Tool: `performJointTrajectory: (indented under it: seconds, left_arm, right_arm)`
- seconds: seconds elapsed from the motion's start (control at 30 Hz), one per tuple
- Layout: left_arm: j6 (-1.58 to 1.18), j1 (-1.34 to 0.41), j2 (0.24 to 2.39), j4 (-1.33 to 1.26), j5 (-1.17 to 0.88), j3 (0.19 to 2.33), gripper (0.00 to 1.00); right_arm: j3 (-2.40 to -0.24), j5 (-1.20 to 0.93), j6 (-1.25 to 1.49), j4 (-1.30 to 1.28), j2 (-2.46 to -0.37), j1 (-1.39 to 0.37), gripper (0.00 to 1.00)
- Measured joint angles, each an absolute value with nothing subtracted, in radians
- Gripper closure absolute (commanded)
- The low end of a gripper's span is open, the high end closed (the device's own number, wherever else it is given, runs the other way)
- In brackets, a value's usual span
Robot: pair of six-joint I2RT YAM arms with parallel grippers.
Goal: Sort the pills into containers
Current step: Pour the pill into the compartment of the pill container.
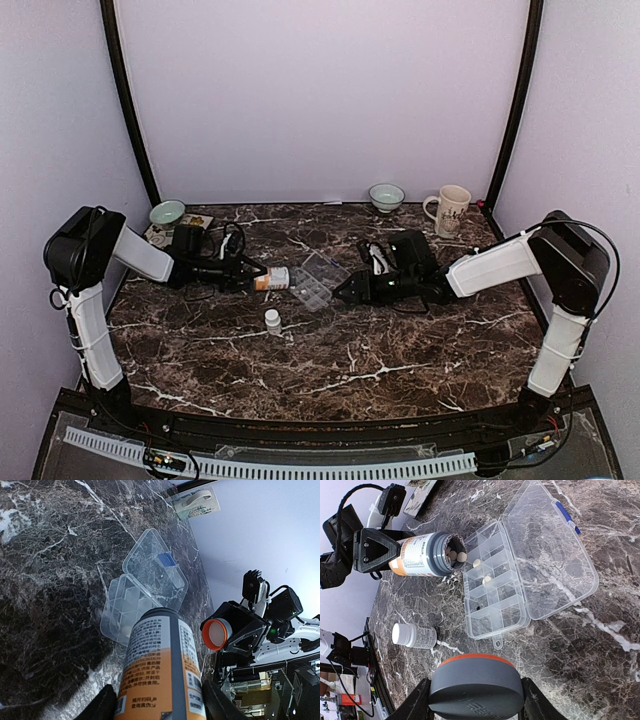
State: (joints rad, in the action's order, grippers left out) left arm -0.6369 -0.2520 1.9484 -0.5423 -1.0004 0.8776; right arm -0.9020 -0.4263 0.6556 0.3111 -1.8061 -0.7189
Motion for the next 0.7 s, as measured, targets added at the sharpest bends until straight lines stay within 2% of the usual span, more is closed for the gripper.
performJointTrajectory:
  seconds: [0.7]
  left_arm:
    - [-0.768,-0.252,1.949,-0.743,-1.038,0.825,0.95]
  right_arm:
    - [-0.917,-0.426,0.649,0.288,-1.806,-0.713,0.71]
